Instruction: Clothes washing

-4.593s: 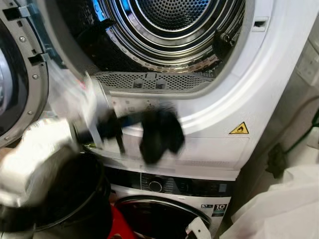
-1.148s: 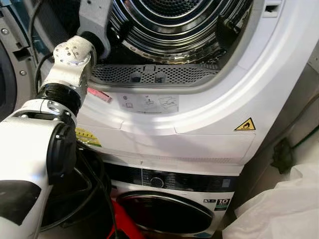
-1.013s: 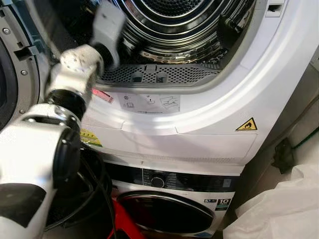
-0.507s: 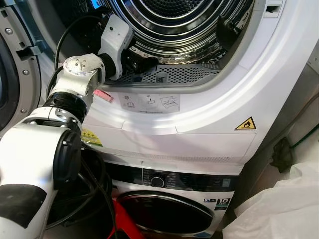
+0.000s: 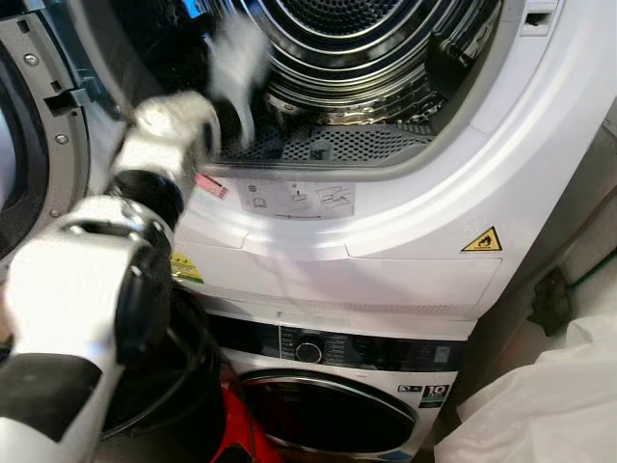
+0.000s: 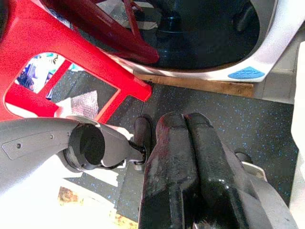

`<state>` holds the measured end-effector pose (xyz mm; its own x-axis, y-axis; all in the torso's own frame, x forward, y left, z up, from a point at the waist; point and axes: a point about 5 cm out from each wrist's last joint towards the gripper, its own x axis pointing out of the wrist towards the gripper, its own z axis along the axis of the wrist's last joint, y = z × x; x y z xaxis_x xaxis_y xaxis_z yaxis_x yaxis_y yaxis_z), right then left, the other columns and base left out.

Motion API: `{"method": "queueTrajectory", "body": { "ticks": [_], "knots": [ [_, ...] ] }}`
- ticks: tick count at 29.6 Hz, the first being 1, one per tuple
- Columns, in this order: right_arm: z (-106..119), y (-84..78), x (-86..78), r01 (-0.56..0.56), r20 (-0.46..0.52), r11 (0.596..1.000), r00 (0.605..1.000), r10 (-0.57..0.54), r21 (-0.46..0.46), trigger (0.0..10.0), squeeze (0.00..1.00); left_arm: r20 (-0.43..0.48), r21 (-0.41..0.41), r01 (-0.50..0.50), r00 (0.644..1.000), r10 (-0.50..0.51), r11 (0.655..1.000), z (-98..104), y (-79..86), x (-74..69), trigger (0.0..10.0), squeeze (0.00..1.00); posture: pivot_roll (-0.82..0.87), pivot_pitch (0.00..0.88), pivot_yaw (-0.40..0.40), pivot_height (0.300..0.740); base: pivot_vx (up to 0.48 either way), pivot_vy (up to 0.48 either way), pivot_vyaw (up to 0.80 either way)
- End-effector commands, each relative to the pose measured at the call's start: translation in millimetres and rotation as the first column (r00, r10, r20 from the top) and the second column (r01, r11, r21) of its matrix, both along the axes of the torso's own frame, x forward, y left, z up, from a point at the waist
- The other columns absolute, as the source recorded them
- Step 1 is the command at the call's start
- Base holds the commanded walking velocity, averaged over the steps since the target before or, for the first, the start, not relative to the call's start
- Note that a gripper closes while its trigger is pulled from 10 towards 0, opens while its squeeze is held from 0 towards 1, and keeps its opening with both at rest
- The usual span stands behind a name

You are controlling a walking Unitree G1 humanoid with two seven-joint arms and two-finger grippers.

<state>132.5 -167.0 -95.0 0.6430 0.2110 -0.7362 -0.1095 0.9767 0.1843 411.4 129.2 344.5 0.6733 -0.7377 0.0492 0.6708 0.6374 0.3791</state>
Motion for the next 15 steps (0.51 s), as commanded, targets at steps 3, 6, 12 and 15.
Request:
{"method": "queueTrajectory", "body": {
  "ticks": [3,6,12,15],
  "knots": [
    [-6.3,5.7,-14.4,-0.005,-0.059,1.0,0.998,0.006,0.008,10.0,0.0,0.101,-0.151,-0.19,0.973,0.206,0.97,15.6,12.1,4.1,10.0,0.0,-0.08,0.049,0.127,0.74,0.0,0.0,0.0],
    [-5.8,5.5,-13.5,0.002,-0.051,1.0,0.999,-0.002,0.01,10.0,0.0,0.226,-0.245,-0.201,0.94,0.257,0.948,38.6,17.3,-1.2,10.0,0.0,-0.08,0.047,0.127,0.74,0.0,0.0,0.0],
    [-3.5,4.6,-7.0,0.011,-0.026,1.0,1.0,-0.011,0.003,10.0,0.0,0.238,-0.204,0.088,0.97,-0.038,0.975,28.2,2.1,-9.9,10.0,0.0,-0.08,0.041,0.125,0.74,0.0,0.0,0.0],
    [-3.2,5.0,-6.0,0.014,-0.022,1.0,1.0,-0.014,0.003,10.0,0.0,0.201,-0.154,0.196,0.966,-0.163,0.968,14.3,-5.7,-12.3,10.0,0.0,-0.08,0.04,0.123,0.74,0.0,0.0,0.0]
  ]
}}
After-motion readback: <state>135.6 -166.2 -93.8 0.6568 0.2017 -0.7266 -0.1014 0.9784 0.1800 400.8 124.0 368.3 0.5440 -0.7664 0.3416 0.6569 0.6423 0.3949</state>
